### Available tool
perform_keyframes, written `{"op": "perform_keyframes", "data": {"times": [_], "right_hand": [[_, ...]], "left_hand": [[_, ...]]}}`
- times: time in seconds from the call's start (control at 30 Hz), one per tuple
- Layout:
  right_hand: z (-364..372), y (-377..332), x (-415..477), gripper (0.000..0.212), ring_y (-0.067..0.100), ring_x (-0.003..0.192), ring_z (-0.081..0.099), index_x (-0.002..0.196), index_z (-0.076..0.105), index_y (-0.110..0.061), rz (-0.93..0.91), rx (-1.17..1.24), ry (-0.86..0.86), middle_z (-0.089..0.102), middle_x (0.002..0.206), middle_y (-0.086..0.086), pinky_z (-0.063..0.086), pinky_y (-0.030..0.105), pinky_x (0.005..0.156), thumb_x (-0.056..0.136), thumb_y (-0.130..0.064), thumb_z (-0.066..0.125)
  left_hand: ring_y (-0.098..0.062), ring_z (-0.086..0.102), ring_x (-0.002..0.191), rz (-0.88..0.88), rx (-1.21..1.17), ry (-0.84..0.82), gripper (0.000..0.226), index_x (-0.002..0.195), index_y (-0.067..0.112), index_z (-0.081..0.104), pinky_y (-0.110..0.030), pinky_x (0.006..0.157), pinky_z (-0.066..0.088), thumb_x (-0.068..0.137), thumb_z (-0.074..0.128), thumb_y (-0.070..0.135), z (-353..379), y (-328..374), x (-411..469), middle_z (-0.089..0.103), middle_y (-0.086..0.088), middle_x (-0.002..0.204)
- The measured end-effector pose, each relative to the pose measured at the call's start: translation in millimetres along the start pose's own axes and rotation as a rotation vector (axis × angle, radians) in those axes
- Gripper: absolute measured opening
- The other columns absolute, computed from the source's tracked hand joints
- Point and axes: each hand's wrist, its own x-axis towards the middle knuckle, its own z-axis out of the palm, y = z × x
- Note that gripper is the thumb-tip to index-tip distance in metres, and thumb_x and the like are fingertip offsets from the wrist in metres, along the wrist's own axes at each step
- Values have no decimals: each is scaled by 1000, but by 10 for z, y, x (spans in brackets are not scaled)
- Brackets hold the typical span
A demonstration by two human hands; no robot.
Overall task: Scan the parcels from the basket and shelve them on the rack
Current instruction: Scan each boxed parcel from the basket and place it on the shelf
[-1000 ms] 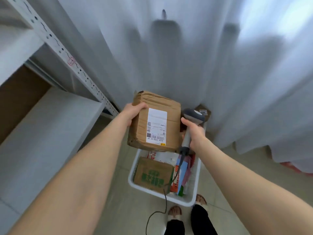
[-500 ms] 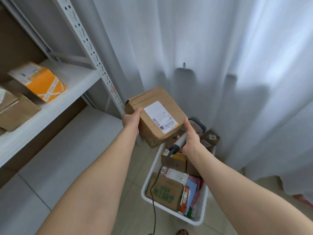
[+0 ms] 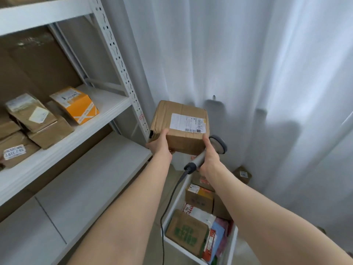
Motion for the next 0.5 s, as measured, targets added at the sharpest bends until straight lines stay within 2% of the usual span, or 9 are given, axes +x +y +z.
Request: {"op": "perform_keyframes", "data": {"times": [0.07,0.13,0.2,0.27,0.33,0.4,0.5], "right_hand": [[35,-74,-12,91,32,107,60,140,40,-13,-49,-24,17,61,121,12,49,48,99,67,-40,87],[69,-140,-29,87,29,96,62,139,39,-14,-95,-43,33,62,114,10,51,46,97,69,-36,86],[124,-206,-51,75,25,84,62,131,40,-15,-123,-2,-2,63,110,10,54,42,91,72,-28,85],[177,-266,-83,64,22,83,64,122,42,-15,-145,39,-55,65,113,12,56,38,85,74,-21,83],[207,-308,-109,63,22,87,65,124,43,-14,-171,30,-92,65,113,13,57,36,81,75,-18,82],[205,-350,-106,63,23,92,66,125,44,-14,-201,0,-115,65,112,12,56,34,77,75,-16,81],[146,-412,-95,57,23,92,67,125,45,-17,-239,-109,-181,66,111,12,56,32,73,78,-15,78]], "left_hand": [[-24,58,86,-7,69,-73,57,114,13,43,-47,70,57,71,79,22,-86,26,18,55,-8,99],[-25,60,93,-33,200,-178,49,114,10,50,-51,77,55,74,77,23,-193,62,44,60,-10,102],[-26,62,93,-75,291,-279,39,107,13,53,-57,81,50,76,76,23,-277,101,63,61,-10,103],[-28,63,96,-125,349,-361,37,104,14,53,-62,85,46,77,76,26,-345,139,65,63,-10,103],[-28,60,108,-150,421,-429,39,104,17,55,-65,94,39,76,76,36,-404,202,74,64,-7,107],[-28,53,117,-138,443,-461,55,114,20,53,-63,103,30,73,72,51,-438,313,102,61,-5,118],[-27,54,114,47,398,-339,64,123,22,53,-55,100,38,72,70,58,-435,577,165,60,-5,122]]}}
